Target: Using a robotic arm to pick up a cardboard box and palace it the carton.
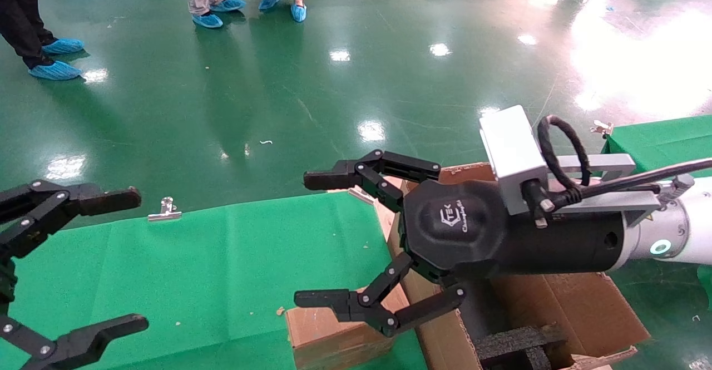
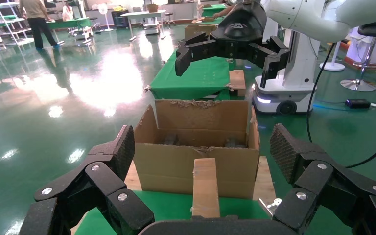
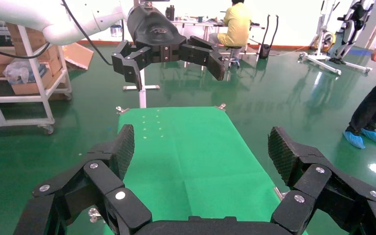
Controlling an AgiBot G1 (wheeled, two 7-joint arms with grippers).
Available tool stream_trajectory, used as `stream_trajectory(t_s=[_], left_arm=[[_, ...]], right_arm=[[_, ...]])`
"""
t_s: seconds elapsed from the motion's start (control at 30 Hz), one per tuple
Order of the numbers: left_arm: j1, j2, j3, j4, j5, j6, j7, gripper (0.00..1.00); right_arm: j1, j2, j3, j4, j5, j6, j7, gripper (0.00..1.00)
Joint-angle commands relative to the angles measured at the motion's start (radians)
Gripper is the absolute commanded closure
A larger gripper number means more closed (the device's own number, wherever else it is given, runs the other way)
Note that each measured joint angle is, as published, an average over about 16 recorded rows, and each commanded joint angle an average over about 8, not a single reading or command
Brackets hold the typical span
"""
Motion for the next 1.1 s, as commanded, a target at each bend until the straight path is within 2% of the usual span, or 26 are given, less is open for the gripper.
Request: stream_trajectory(t_s=[0.03,0.47,0.5,0.73,0.77,1.1], left_arm=[[0.000,0.000,0.000,0.000,0.000,0.000,0.000,0.00],[0.000,0.000,0.000,0.000,0.000,0.000,0.000,0.01],[0.000,0.000,0.000,0.000,0.000,0.000,0.000,0.11],[0.000,0.000,0.000,0.000,0.000,0.000,0.000,0.97],[0.000,0.000,0.000,0.000,0.000,0.000,0.000,1.00],[0.000,0.000,0.000,0.000,0.000,0.000,0.000,1.00]], right_arm=[[0.000,0.000,0.000,0.000,0.000,0.000,0.000,0.00],[0.000,0.000,0.000,0.000,0.000,0.000,0.000,0.00],[0.000,0.000,0.000,0.000,0.000,0.000,0.000,0.00],[0.000,0.000,0.000,0.000,0.000,0.000,0.000,0.00],[0.000,0.000,0.000,0.000,0.000,0.000,0.000,0.00],[0.000,0.000,0.000,0.000,-0.001,0.000,0.000,0.00]])
